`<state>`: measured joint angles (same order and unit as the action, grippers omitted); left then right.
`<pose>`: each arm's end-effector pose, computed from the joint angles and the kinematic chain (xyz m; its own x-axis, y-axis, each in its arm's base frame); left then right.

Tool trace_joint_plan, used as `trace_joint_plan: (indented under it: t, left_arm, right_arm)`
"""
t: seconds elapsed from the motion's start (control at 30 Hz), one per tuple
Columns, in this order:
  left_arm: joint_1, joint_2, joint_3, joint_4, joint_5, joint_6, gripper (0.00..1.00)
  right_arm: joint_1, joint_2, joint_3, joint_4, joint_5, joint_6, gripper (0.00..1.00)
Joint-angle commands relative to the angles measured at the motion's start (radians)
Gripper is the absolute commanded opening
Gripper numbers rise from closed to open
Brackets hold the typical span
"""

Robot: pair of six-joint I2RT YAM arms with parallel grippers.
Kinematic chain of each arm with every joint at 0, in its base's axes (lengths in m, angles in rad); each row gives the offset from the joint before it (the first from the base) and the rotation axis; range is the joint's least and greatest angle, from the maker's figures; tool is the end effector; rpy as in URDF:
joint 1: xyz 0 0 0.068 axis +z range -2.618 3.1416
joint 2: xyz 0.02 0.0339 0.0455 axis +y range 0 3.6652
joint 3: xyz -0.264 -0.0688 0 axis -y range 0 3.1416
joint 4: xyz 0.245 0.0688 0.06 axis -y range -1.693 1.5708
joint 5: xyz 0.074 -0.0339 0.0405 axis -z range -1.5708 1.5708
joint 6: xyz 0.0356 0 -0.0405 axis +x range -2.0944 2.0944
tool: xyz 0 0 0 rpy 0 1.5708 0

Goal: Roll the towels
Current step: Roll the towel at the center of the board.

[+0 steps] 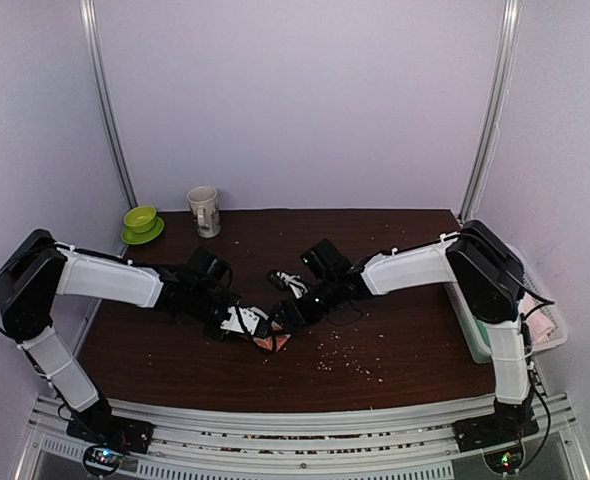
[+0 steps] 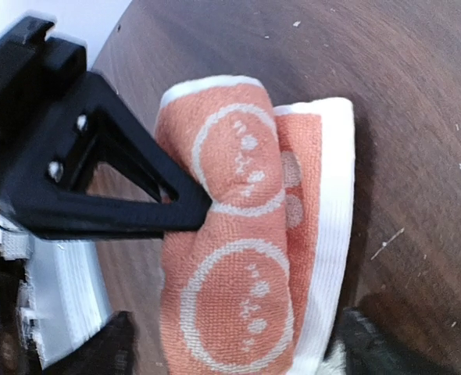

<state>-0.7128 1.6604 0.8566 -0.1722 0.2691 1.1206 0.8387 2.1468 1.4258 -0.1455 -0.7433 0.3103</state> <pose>0.2340 -0.2148 0.1520 0.3964 0.8046 -0.4421 0.8875 -0.2127 0.4087 0.2844 0.3525 0.1419 -0.7417 -0.4890 -0.4591 -0.6448 0.3314 0.6888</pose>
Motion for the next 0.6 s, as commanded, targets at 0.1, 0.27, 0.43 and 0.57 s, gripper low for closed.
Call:
trace_joint_plan:
  t: [0.1, 0.27, 0.43, 0.57]
  left_arm:
    - [-0.010, 0.011, -0.021, -0.036, -0.039, 0.023, 0.11]
    - [-0.011, 0.006, -0.012, -0.036, -0.044, 0.031, 0.11]
    - [-0.012, 0.016, 0.010, -0.045, -0.048, 0.035, 0.11]
    - [-0.013, 0.027, 0.020, -0.045, -0.048, 0.035, 0.11]
  right_arm:
    - [-0.015, 0.012, 0.045, 0.001, -0.104, 0.028, 1.00]
    - [-0.015, 0.075, 0.121, -0.091, -0.098, 0.010, 1.00]
    - [-0.004, 0.112, 0.169, -0.123, -0.108, 0.010, 0.96]
    - [0.008, 0.139, 0.196, -0.155, -0.129, 0.003, 0.90]
